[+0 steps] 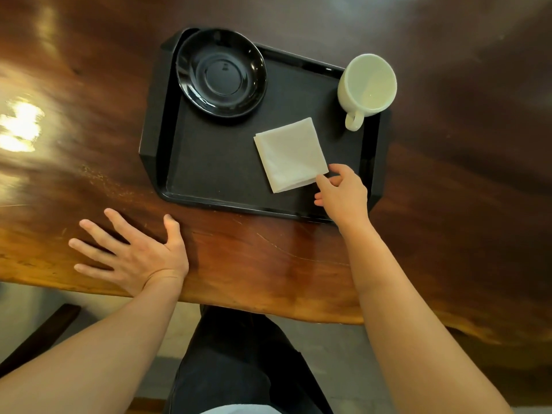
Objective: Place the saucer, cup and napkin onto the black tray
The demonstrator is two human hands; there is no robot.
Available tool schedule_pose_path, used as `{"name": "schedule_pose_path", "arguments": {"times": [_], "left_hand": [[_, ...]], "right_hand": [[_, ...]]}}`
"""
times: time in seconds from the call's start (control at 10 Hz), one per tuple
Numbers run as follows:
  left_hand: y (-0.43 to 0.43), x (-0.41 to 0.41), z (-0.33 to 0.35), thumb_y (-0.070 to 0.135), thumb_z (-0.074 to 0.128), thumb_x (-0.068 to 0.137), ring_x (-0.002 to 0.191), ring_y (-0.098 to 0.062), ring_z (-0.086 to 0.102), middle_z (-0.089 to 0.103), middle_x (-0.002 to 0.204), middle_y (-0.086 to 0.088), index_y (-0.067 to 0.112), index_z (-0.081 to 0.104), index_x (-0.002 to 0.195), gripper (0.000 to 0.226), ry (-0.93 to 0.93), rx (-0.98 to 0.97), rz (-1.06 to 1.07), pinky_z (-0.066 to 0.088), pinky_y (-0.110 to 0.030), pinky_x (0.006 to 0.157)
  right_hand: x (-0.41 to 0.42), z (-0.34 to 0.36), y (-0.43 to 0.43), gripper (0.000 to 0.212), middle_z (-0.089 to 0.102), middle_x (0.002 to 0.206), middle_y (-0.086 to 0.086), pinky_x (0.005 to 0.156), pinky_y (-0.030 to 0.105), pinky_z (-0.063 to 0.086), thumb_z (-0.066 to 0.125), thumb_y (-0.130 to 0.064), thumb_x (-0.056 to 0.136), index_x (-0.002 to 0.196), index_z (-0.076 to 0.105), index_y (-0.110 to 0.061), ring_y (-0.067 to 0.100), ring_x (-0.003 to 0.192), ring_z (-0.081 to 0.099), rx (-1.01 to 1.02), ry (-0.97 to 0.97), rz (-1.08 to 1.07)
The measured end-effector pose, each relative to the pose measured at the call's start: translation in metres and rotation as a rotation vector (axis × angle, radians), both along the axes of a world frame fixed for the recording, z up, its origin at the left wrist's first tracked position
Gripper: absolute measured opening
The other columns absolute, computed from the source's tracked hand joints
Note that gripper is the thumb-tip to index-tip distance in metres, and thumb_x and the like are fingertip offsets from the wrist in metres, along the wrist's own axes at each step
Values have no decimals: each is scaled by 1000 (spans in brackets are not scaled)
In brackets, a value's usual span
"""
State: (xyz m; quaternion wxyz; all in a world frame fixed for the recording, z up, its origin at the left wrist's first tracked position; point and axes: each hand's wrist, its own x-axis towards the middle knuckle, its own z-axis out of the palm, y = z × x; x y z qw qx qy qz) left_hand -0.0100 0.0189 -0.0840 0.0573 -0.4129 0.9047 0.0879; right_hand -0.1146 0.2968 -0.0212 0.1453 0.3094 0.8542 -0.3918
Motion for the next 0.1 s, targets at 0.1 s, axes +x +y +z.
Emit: {"name": "schedule_pose_path", "arguments": {"times": [0.1], "left_hand": [[2,0,0,68,46,93,157,-45,3,8,172,-17,19,18,163,90,2,-20,11,2,-66,123]], "right_hand": [[11,-5,2,48,65,88,-9,92,44,58,59,-27,98,143,49,-15,20,93,70,20,23,25]]}}
